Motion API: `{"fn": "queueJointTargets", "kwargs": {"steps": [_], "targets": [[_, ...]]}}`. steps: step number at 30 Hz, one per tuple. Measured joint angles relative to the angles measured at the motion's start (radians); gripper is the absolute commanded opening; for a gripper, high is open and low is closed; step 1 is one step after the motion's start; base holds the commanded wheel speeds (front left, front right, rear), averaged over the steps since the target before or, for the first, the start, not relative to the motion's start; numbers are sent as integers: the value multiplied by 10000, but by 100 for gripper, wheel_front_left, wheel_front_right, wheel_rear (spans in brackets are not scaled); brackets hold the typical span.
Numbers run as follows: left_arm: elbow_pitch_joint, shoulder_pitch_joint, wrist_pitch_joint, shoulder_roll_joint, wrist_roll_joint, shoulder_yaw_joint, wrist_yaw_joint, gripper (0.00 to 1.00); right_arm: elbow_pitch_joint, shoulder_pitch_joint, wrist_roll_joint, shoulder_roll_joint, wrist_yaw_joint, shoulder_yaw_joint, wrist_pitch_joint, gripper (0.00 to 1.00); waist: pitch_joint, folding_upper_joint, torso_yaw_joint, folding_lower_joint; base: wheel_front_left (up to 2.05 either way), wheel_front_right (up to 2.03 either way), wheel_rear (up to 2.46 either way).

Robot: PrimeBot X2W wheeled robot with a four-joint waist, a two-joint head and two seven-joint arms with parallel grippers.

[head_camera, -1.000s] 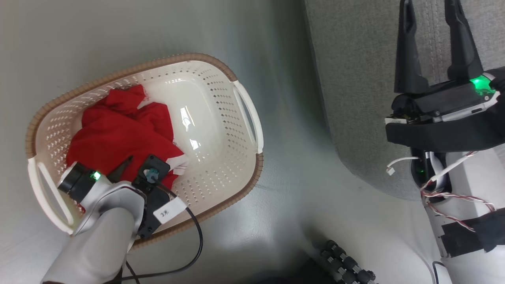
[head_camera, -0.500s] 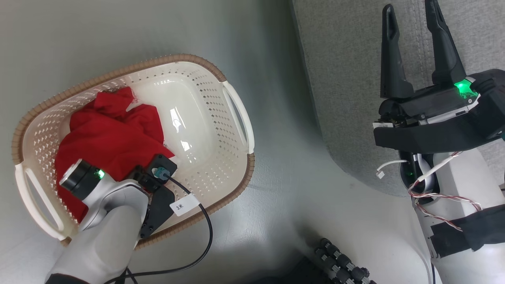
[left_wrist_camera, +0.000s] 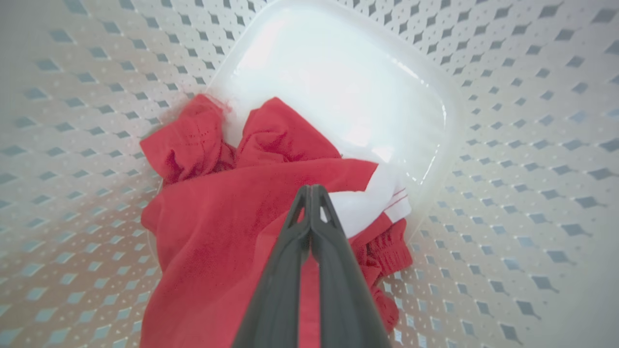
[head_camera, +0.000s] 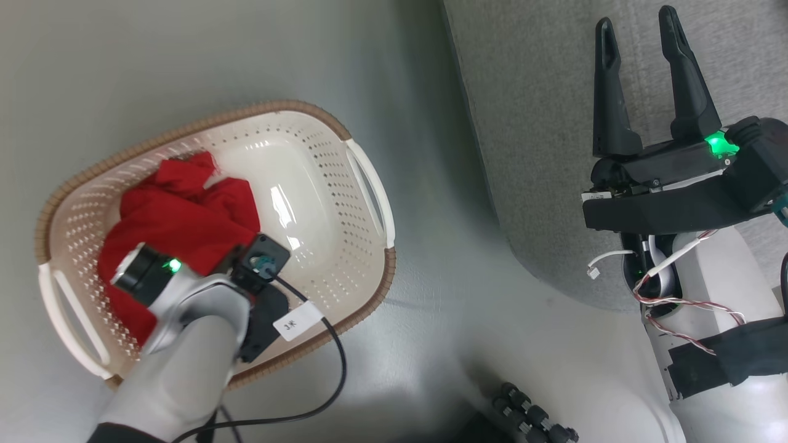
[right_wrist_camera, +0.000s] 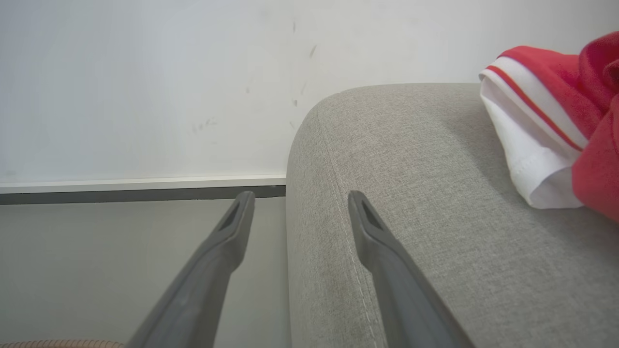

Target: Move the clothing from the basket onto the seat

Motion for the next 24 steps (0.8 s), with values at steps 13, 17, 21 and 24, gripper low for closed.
{"fn": "queueJointTargets", "kwargs": {"steps": [13, 17, 21, 24], "targets": [[-648, 480, -2092, -650, -1183, 669, 75, 0, 581, 524, -173, -90, 73, -453, 0, 100, -1273, 0, 427, -1, 0, 0, 0], [-911, 875, -2759, -803, -1657, 846, 71, 0, 644, 843, -226, -232, 73, -652, 0, 100, -1749, 0, 635, -1, 0, 0, 0], [-1220, 1125, -3405, -876, -1950, 1028, 56, 0, 696, 1225, -263, -247, 73, -742, 0, 100, -2236, 0, 870, -2, 0, 0, 0], [-1434, 1272, -3574, -894, -2236, 1095, -21, 0, 744, 1453, -274, -247, 73, -802, 0, 100, -2611, -1, 1050, -2, 0, 0, 0]]}}
